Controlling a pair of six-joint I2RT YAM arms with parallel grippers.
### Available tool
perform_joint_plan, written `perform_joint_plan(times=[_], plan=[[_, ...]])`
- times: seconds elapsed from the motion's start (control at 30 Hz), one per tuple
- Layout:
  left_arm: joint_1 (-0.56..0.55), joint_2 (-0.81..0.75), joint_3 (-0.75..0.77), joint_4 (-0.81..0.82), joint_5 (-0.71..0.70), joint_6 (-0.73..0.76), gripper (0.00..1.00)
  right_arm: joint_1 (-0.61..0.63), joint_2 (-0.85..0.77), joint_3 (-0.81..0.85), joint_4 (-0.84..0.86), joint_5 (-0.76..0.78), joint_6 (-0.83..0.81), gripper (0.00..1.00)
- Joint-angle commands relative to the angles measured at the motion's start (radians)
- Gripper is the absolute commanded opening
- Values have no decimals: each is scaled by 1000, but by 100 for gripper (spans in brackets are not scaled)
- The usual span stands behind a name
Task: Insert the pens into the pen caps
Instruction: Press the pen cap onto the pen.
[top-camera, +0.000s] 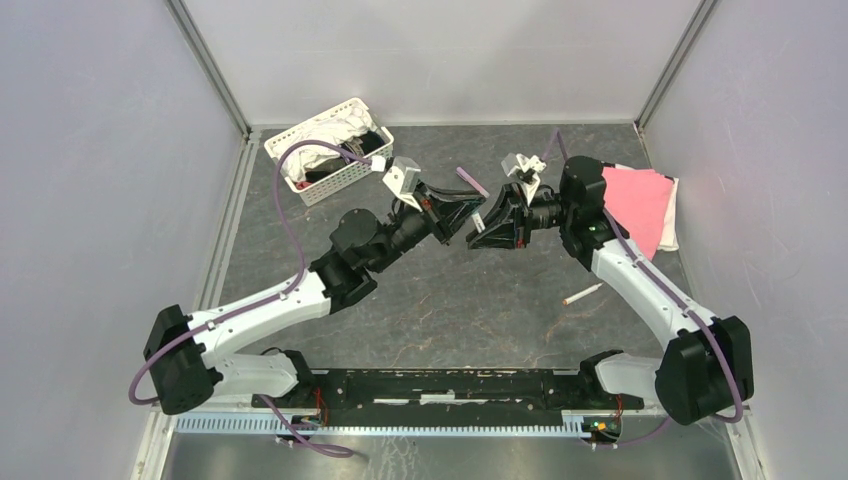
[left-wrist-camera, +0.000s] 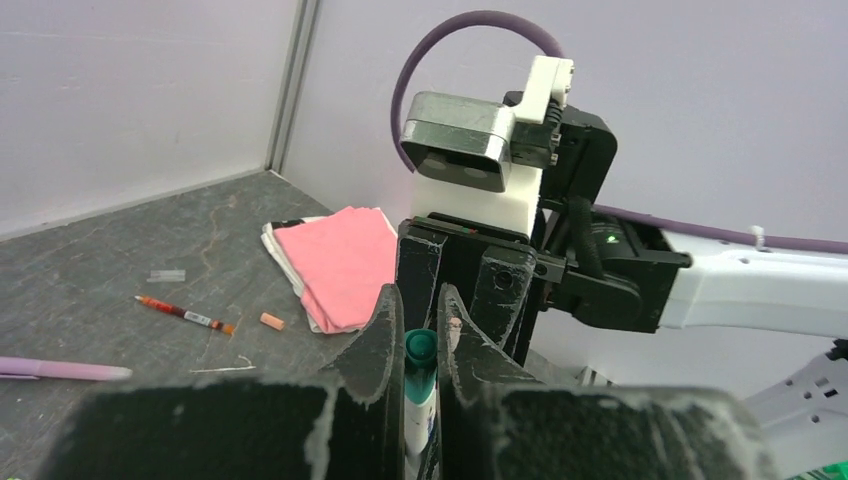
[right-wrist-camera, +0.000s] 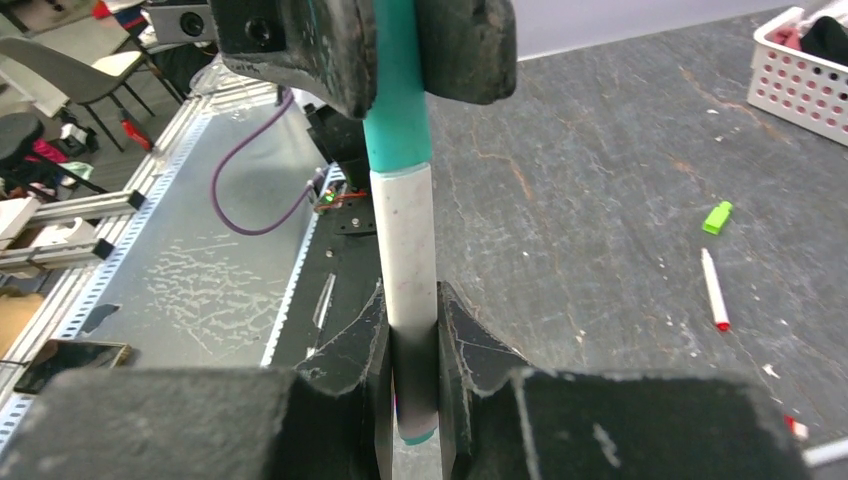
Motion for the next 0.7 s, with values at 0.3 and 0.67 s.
perform_joint_plan(times=[0.3,0.67], plan=[[-111,164,-106,-741,435,56,2,-26,-16,197,-17,294,-129,0],[-111,100,-173,-752,553,5,2,-45,-21,182,-38,311,-155,0]])
